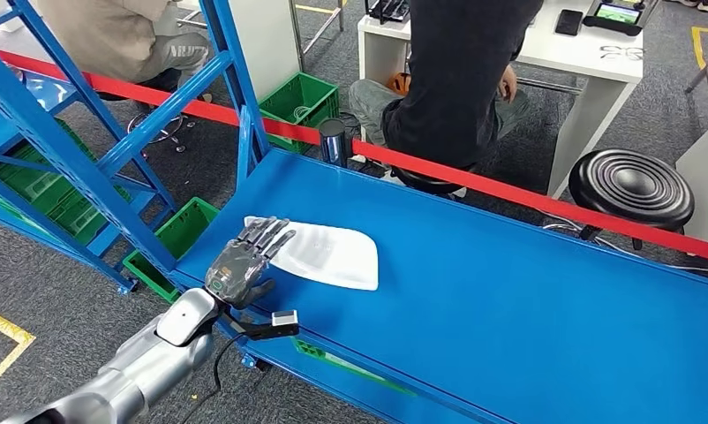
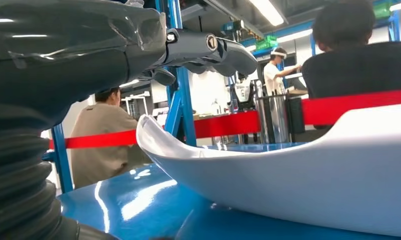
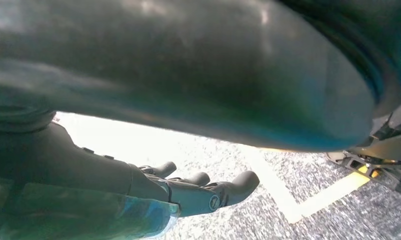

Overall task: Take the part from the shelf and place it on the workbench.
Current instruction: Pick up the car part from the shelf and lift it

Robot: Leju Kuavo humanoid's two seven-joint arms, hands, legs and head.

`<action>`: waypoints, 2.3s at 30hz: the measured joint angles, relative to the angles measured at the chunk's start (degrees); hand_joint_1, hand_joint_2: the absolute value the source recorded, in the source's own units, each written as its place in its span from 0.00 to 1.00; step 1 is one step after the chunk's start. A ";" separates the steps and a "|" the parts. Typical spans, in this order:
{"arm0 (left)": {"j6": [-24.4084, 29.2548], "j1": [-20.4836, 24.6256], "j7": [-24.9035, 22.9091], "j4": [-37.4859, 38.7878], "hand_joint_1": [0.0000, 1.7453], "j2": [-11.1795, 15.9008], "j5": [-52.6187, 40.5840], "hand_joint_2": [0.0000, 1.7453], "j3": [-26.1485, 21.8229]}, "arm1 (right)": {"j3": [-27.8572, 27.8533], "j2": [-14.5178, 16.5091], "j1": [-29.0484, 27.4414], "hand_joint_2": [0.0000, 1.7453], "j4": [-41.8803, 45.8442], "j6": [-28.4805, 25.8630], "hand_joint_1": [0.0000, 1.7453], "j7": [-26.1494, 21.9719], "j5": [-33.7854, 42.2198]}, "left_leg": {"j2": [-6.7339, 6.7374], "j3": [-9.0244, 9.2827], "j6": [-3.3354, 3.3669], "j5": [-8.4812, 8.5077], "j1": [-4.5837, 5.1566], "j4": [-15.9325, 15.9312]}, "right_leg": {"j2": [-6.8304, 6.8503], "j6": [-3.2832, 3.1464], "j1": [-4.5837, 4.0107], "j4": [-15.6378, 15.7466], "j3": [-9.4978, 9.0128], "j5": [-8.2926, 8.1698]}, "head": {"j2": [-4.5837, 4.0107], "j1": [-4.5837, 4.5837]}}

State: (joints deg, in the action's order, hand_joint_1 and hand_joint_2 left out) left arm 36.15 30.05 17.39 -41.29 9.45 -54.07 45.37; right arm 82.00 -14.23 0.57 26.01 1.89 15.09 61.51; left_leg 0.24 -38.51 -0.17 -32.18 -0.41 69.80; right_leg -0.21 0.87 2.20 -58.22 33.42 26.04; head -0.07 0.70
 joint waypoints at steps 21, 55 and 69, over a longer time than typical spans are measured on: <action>-1.22 4.71 13.32 7.91 1.00 -0.54 5.67 1.00 5.32 | 2.22 0.85 0.98 0.00 -3.85 0.10 0.00 -2.08 -0.10 | 0.02 6.19 3.02 8.28 1.00 -14.43 | 0.28 2.28 -0.45 -4.03 1.47 1.68 | 0.00 -0.21; 1.51 1.34 20.26 3.58 0.00 0.55 17.69 1.00 8.63 | 2.56 -1.45 0.05 0.00 -3.08 -0.10 0.00 -1.96 5.04 | -0.35 5.36 1.98 7.45 1.22 -12.96 | 0.22 1.22 -0.84 0.61 -0.87 0.42 | 0.00 -0.22; 1.73 -0.71 21.48 -2.88 0.00 1.45 24.74 1.00 10.29 | 3.08 -0.75 0.33 0.00 -2.48 -1.30 0.00 -0.78 8.36 | -0.22 4.96 2.04 6.87 0.79 -12.12 | -0.01 -0.30 -0.93 0.93 -1.04 0.05 | 0.00 -0.02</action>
State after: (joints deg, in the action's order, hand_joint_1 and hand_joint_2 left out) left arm 37.88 29.34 38.87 -44.17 10.90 -29.33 55.66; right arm 85.08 -14.98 0.90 23.53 0.59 14.32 69.86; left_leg 0.02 -33.55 1.87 -25.31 0.38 57.69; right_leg -0.21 0.58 1.27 -57.28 32.39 26.09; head -0.07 0.69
